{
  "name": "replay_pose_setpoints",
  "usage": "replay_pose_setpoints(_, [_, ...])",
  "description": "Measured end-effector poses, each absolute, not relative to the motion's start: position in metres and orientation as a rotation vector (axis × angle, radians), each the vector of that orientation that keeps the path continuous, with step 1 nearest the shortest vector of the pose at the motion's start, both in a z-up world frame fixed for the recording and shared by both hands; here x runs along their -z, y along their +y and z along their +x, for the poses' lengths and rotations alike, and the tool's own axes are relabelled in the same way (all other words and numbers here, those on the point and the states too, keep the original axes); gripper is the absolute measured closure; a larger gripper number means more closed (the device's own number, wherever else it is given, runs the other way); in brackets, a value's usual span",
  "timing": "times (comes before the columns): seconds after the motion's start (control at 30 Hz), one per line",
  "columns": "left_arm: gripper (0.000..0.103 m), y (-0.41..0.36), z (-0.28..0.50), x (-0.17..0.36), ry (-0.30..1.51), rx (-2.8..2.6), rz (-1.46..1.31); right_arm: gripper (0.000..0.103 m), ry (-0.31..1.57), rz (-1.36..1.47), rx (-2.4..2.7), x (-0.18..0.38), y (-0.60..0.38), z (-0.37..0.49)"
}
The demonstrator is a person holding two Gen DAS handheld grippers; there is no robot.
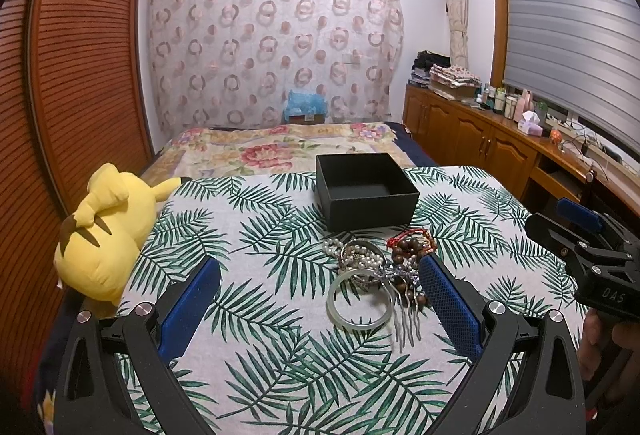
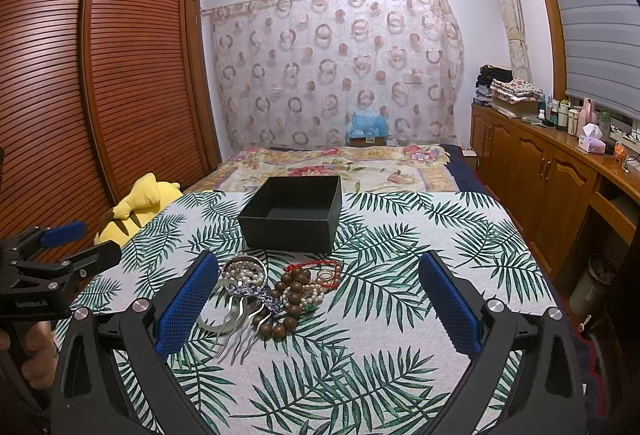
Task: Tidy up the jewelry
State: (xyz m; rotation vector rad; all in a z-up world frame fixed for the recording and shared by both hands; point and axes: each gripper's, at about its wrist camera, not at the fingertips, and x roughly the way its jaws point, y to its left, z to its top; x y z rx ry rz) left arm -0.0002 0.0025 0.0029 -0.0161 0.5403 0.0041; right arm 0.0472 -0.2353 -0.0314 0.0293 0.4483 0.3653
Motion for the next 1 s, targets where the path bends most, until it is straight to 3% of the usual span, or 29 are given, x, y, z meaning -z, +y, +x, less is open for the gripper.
replay_pose_setpoints(0.57, [0.007, 0.003, 0.000, -0.003, 0.542, -0.004, -0.018, 0.002, 0.449, 0.029, -0.367, 0.031, -0.235, 0.047])
replay_pose_setpoints(1.0, [0.007, 0.005, 0.009, 0.026, 0.594, -0.003, -0.031, 0.003, 0.475, -0.004, -0.432, 0.036, -0.221, 0.048])
